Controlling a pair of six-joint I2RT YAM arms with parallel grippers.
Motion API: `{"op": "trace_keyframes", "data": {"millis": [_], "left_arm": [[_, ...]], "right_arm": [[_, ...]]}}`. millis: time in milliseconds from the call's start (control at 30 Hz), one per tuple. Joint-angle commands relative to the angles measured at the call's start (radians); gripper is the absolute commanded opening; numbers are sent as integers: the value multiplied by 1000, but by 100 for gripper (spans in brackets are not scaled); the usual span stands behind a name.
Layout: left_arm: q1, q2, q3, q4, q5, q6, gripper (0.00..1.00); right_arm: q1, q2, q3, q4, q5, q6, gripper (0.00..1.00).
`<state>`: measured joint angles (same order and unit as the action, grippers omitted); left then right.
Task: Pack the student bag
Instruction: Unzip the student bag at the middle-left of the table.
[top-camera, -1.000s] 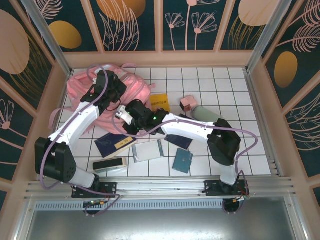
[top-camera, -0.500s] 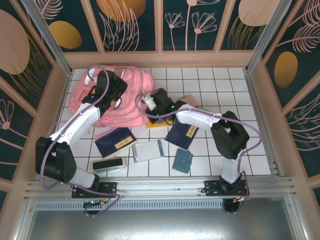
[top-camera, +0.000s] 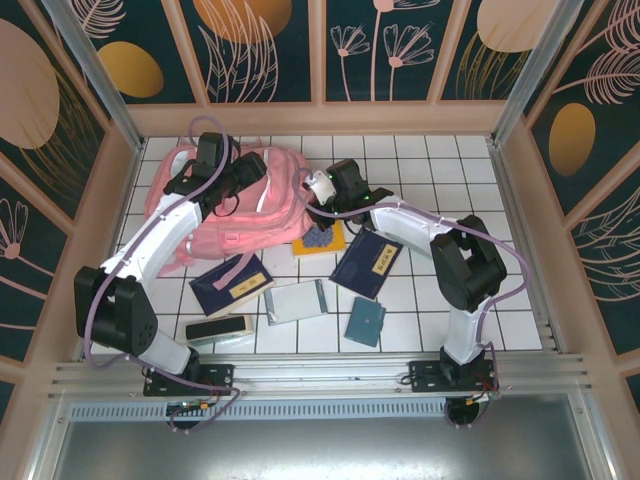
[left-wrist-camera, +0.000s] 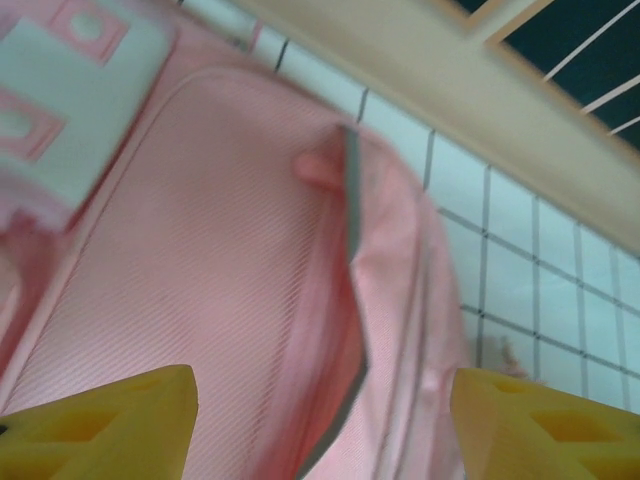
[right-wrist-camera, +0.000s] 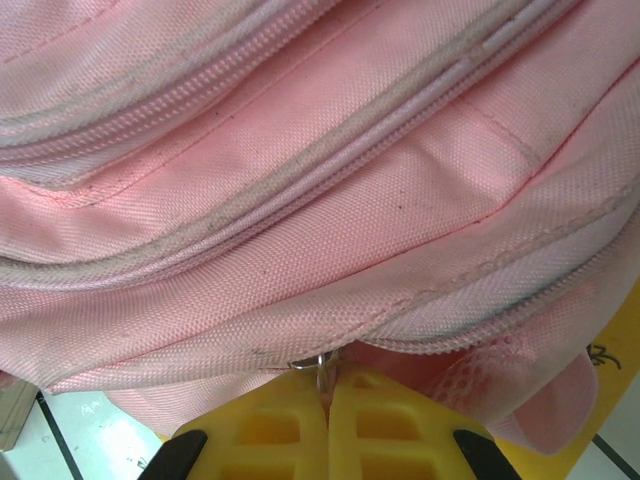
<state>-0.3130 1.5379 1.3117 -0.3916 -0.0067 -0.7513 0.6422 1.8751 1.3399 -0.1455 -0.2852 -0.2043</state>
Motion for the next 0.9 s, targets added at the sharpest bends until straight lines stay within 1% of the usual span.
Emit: {"op": "trace_keyframes", "data": {"millis": [0,67,100,133,200,233,300,367,467,533,600,667,733,767,867], "left_arm": [[-33,-13,3,-141,-20,86,69],[-79,-9,9,-149,-74,234,73],[-117,-7,10,-160,-141,328,75],[-151,-8,4,-162,-177,420,75],[-208,-15,-29,-137,-243,542,77],[-222,-15,-44,-124,-278,574,78],[-228,-11,-64,-106,-306,613,79],[-228,-17,-91,-73,-309,647,80],[-228,-23,-140,-19,-276,694,87],[-228,-13,-163,9,-308,714,89],[-228,12,-162,31,-354,726,88],[-228,41,-143,40,-372,727,86],[-228,66,-130,61,-361,725,82],[-228,78,-125,75,-339,726,80],[-228,97,-118,105,-251,717,67]], "right_arm": [[-4,10,44,60,-47,-5,0],[-5,15,44,51,-40,-22,0],[-6,16,43,47,-33,-35,0],[-12,16,40,46,-31,-50,0],[-28,11,35,44,-64,-71,0],[-41,7,34,47,-86,-74,0],[-62,-1,31,58,-126,-74,0],[-77,-7,34,65,-158,-68,0],[-88,-8,43,64,-195,-63,0],[-88,-6,45,63,-208,-61,0],[-88,-6,46,65,-216,-57,0],[-88,-4,44,66,-224,-54,0],[-89,-2,41,65,-233,-53,0],[-89,-4,38,67,-235,-52,0],[-88,-8,33,68,-229,-50,0]]}}
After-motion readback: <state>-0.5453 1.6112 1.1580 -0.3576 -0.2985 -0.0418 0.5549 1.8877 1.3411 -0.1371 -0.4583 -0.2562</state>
